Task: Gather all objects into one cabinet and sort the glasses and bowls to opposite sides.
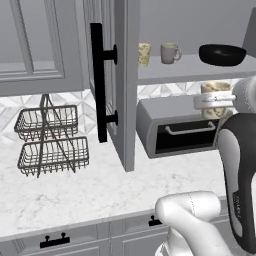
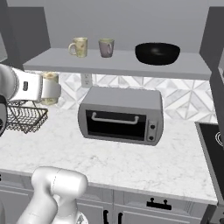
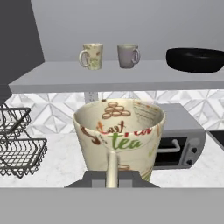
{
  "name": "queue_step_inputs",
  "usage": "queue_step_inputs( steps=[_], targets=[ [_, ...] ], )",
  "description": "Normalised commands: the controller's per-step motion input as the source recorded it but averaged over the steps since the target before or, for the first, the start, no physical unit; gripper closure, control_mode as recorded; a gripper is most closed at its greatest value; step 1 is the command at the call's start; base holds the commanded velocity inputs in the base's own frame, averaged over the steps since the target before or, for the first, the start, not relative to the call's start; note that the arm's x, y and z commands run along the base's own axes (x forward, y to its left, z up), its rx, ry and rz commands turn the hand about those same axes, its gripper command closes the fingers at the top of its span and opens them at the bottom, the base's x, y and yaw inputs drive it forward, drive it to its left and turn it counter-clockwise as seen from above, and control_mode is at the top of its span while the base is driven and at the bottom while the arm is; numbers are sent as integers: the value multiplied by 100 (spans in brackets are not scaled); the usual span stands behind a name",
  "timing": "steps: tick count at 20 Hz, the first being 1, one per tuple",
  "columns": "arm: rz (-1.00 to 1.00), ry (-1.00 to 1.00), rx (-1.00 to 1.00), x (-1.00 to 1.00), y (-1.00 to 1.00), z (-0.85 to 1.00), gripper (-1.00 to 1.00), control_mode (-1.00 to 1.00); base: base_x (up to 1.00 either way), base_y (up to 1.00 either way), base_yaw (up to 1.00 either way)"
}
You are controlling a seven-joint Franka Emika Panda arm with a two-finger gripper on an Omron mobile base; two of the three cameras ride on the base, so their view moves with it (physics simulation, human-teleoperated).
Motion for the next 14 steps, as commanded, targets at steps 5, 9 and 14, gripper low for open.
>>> queue_step_inputs(
  steps=[5, 9, 14],
  targets=[
    [0, -1, 0, 42, 0, 60, 100, -100, 0, 0, 0],
    [0, -2, 0, 57, 0, 27, 100, -100, 0, 0, 0],
    [0, -3, 0, 50, 2, 1, 100, -100, 0, 0, 0]
  ],
)
